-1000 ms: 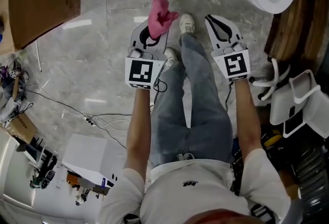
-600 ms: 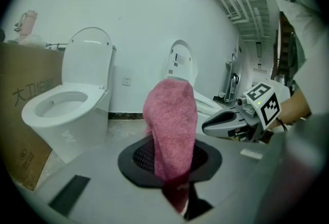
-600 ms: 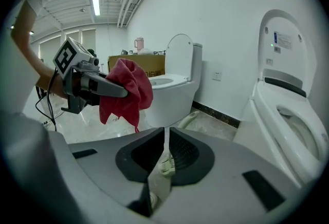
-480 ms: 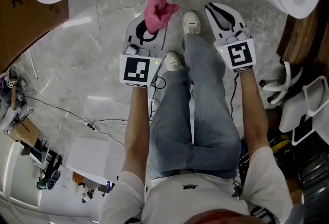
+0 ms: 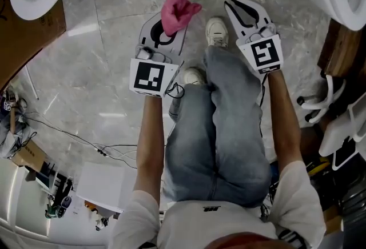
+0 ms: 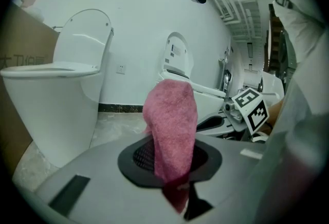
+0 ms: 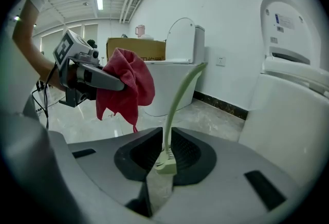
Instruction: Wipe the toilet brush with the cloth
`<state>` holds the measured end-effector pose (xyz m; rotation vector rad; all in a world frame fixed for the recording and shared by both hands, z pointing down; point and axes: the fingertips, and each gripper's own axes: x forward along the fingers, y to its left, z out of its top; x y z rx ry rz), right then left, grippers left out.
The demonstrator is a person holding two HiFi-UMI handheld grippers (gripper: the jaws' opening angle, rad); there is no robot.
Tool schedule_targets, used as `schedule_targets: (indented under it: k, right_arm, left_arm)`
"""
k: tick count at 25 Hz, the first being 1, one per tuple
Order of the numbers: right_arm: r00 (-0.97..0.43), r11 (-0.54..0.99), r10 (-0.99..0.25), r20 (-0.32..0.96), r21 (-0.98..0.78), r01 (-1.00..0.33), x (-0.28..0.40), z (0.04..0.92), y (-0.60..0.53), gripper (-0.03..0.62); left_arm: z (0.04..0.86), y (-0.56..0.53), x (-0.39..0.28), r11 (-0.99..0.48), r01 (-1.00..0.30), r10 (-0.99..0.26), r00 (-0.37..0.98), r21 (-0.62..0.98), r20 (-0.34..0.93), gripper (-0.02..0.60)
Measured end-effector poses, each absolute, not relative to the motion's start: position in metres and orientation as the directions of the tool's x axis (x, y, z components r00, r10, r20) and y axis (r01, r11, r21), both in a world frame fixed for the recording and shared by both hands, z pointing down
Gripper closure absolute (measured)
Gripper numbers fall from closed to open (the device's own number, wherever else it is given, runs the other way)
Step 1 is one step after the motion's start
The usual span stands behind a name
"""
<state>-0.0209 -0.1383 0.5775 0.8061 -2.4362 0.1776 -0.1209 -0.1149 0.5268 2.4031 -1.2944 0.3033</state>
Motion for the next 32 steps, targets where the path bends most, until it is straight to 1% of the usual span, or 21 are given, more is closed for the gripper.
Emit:
schedule_targets:
  k: [5,11,17,22,32]
  right_arm:
    - [-0.667,0.815,-0.51,0.543,0.058,-0.576,-0.029,0.615,-0.146,0.536]
    - [-0.672,0.839,-0.49,0.555,0.093,-0.536,-0.042,0.659,-0.155,0.516]
    - [-0.68,0.847,-0.488,0.547,0.11,-0.52,-0.052,0.698,-0.16,0.499]
    - [-0.678,0.852,-0.497,0.541,0.158,-0.498,-0.055,0.731,-0.169,0.493]
    - [-0.685,0.852,-0.516,0.514,0.225,-0.473,-0.07,0.756,-0.18,0.489]
  left_arm:
    - [0.558,-0.121,-0.119,-0.526,-0.815,-0.738,0.58,0.245,0.346,0.505]
    - [0.585,-0.135,-0.115,-0.579,-0.776,-0.714,0.63,0.25,0.304,0.505]
    - [0.613,-0.136,-0.108,-0.635,-0.726,-0.674,0.688,0.264,0.269,0.503]
    - [0.635,-0.144,-0.101,-0.661,-0.704,-0.666,0.71,0.262,0.227,0.504]
    - [0.667,-0.152,-0.095,-0.699,-0.662,-0.636,0.748,0.271,0.19,0.503]
